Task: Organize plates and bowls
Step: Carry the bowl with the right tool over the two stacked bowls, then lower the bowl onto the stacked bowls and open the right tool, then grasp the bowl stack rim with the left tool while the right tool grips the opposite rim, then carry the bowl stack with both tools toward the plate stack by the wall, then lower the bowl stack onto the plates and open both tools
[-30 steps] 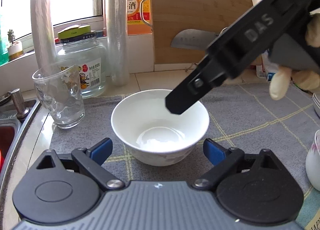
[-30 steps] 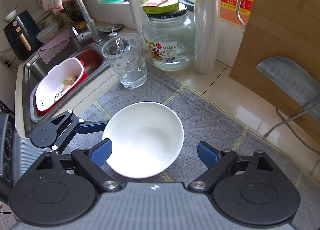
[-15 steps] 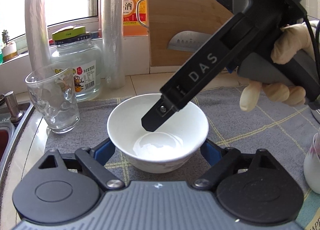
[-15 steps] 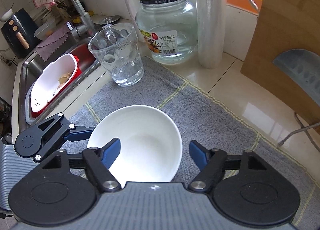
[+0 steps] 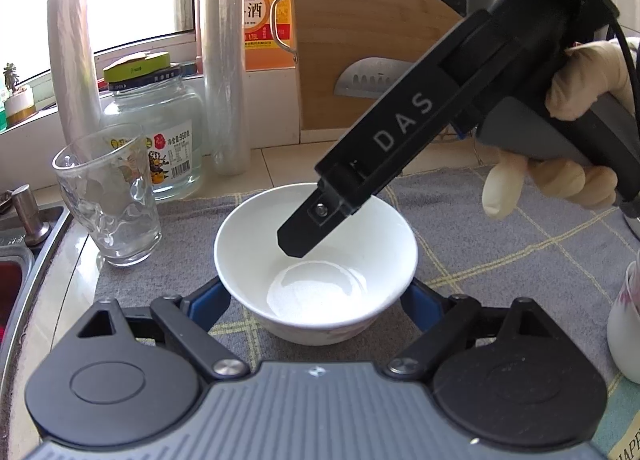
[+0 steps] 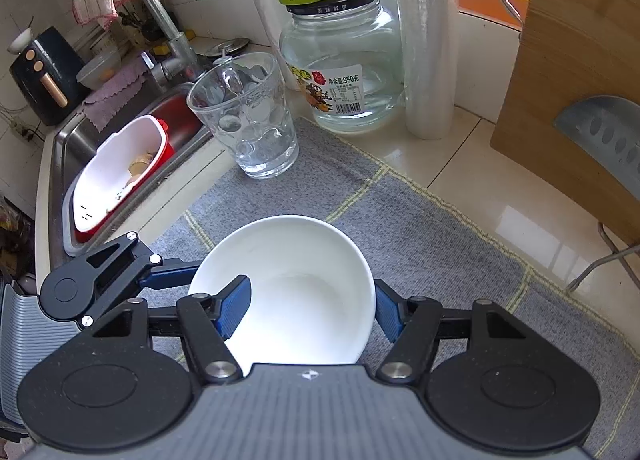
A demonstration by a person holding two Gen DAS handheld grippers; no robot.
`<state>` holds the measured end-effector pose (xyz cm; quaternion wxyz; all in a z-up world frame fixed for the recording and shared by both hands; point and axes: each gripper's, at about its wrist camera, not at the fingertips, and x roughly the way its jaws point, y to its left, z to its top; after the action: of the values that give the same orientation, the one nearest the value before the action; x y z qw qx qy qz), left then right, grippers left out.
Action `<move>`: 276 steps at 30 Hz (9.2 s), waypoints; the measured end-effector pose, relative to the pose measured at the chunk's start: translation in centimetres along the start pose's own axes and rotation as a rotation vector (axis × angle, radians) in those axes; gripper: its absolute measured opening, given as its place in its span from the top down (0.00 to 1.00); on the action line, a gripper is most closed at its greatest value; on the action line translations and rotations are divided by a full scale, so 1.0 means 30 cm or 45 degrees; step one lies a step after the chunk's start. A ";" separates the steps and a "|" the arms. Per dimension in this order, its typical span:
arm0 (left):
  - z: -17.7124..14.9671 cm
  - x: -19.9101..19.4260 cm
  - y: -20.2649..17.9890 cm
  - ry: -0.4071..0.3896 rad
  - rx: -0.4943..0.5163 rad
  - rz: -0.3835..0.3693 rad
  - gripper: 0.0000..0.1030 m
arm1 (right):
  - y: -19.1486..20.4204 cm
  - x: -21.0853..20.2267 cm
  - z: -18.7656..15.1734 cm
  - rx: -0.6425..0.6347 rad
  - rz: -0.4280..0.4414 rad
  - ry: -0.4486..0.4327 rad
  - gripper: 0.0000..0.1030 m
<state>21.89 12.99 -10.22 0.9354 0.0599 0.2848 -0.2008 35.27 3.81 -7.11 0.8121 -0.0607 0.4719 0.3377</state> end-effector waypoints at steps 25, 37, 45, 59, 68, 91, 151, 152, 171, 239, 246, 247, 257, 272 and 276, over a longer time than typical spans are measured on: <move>0.039 -0.216 -0.175 0.003 0.073 -0.077 0.11 | 0.081 -0.286 -0.177 0.022 0.015 -0.097 0.31; 0.039 -0.327 -0.306 0.003 0.098 -0.149 0.11 | 0.086 -0.452 -0.338 0.045 -0.012 -0.156 0.31; 0.032 -0.366 -0.430 0.011 0.134 -0.206 0.11 | 0.059 -0.574 -0.465 0.071 -0.034 -0.195 0.31; 0.002 -0.352 -0.612 0.058 0.208 -0.324 0.11 | -0.008 -0.690 -0.653 0.179 -0.103 -0.204 0.31; -0.025 -0.307 -0.659 0.124 0.230 -0.375 0.11 | -0.038 -0.681 -0.723 0.235 -0.120 -0.161 0.31; -0.049 -0.289 -0.654 0.146 0.249 -0.421 0.09 | -0.041 -0.651 -0.770 0.205 -0.140 -0.150 0.04; -0.085 -0.070 -0.583 0.252 0.838 -0.836 0.07 | -0.016 -0.483 -0.875 -0.469 -0.156 0.092 0.10; -0.085 -0.069 -0.581 0.256 0.833 -0.843 0.08 | -0.018 -0.482 -0.873 -0.469 -0.151 0.094 0.10; -0.071 -0.034 -0.572 0.288 0.867 -0.946 0.15 | -0.020 -0.483 -0.867 -0.426 -0.122 0.105 0.16; 0.253 0.277 -1.427 0.191 1.107 -1.063 0.15 | -0.638 -1.043 -1.202 -0.140 -0.411 0.038 0.17; 0.253 0.297 -1.430 0.204 1.102 -1.050 0.15 | -0.667 -1.028 -1.204 -0.101 -0.403 0.030 0.17; 0.252 0.298 -1.431 0.204 1.102 -1.049 0.15 | -0.668 -1.027 -1.204 -0.098 -0.404 0.030 0.17; 0.259 0.304 -1.433 0.208 1.093 -1.057 0.15 | -0.662 -1.032 -1.205 -0.092 -0.416 0.024 0.17; 0.241 0.284 -1.421 0.177 1.049 -0.994 0.15 | -0.653 -1.042 -1.208 -0.093 -0.440 -0.034 0.05; 0.232 0.248 -1.409 0.104 1.057 -0.926 0.10 | -0.657 -1.044 -1.208 -0.088 -0.432 -0.051 0.02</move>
<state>13.73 -29.69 -8.48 0.6919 0.3292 0.2200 -0.6037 10.68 -41.76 -6.00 0.8641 -0.1607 0.4268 0.2131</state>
